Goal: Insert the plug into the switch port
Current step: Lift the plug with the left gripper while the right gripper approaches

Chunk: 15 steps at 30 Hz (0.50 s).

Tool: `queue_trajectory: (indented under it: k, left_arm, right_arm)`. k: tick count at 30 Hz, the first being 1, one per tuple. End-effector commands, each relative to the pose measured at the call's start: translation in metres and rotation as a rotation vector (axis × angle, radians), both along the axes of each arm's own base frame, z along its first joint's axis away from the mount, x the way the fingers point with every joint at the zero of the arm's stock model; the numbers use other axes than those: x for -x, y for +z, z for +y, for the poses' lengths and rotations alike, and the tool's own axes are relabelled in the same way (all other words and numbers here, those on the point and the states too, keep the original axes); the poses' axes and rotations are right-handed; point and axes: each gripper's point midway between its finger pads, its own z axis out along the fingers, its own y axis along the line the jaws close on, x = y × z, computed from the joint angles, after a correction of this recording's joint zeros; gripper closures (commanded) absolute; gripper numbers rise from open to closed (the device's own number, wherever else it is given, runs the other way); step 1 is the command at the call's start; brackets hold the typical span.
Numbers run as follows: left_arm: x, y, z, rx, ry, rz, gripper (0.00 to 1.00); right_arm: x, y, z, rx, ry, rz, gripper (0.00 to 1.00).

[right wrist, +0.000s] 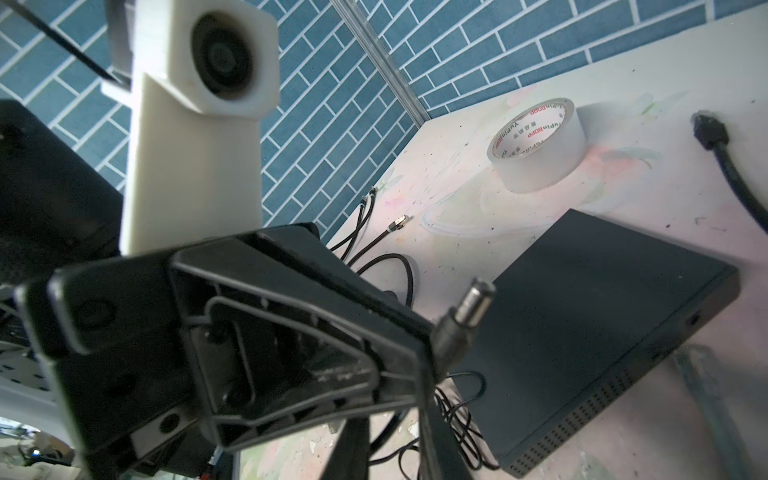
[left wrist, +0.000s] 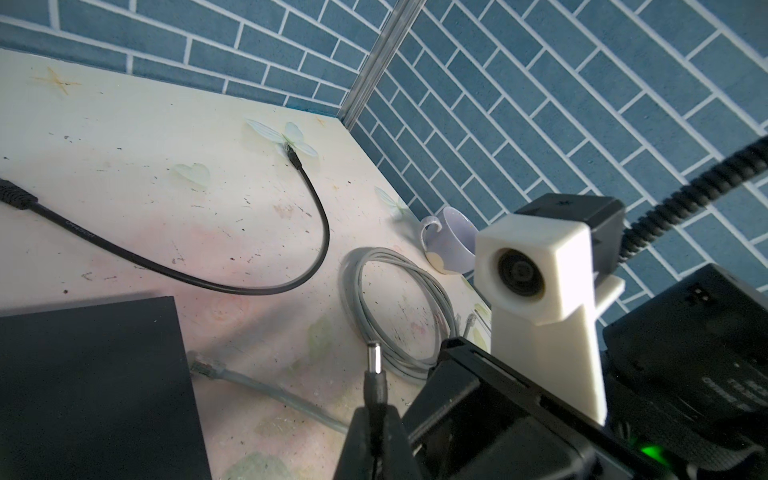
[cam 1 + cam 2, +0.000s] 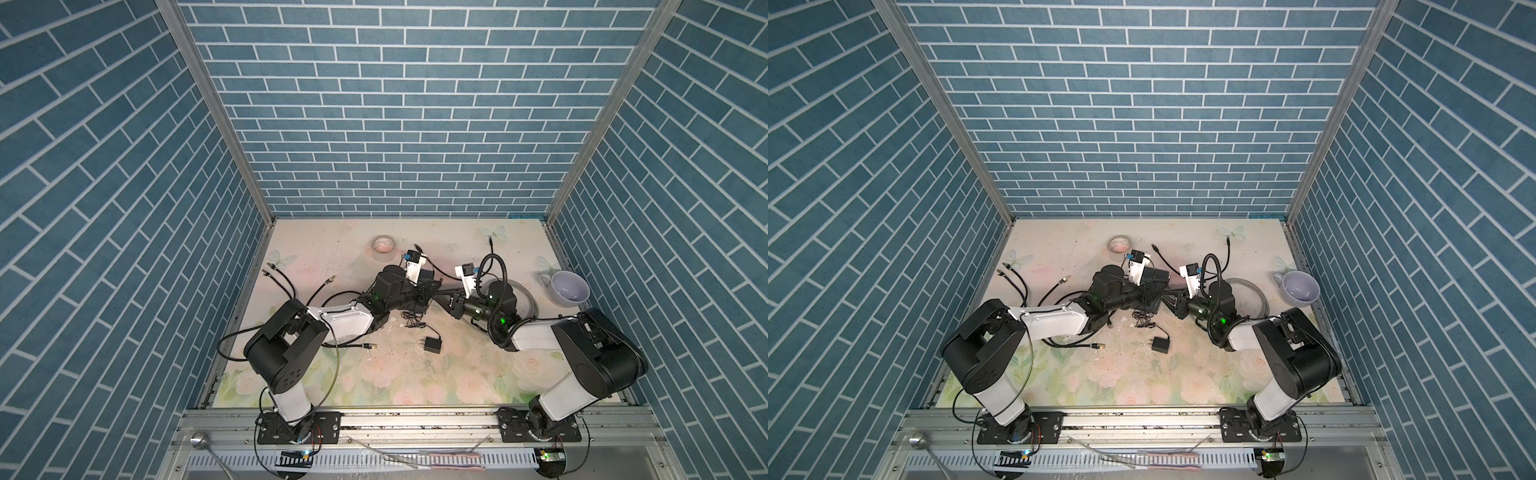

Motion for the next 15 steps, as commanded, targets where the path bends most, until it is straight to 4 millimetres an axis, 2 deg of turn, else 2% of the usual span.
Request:
queue_trajectory:
  k: [1, 4, 9, 12, 15]
  left_arm:
    - [-0.0005, 0.0091, -0.0004, 0.034, -0.002, -0.005, 0.98]
    - [-0.0012, 0.0130, 0.0009, 0.045, 0.006, -0.006, 0.98]
    - [0.0005, 0.0177, 0.0050, 0.043, 0.016, -0.013, 0.98]
    - [0.0026, 0.0190, 0.0060, 0.046, 0.015, -0.010, 0.98]
    - [0.0044, 0.0187, 0.0080, 0.042, 0.016, -0.007, 0.98]
  right_arm:
    - [-0.0043, 0.0106, 0.0080, -0.024, 0.003, -0.030, 0.85]
    - [-0.0046, 0.0080, 0.0135, -0.025, 0.009, -0.019, 0.91]
    - [-0.0024, 0.0050, 0.0127, -0.038, -0.007, -0.004, 0.90]
    - [-0.0023, 0.0072, 0.0134, -0.051, -0.013, 0.000, 0.82]
    - [-0.0030, 0.0103, 0.0127, -0.060, -0.032, -0.013, 0.92]
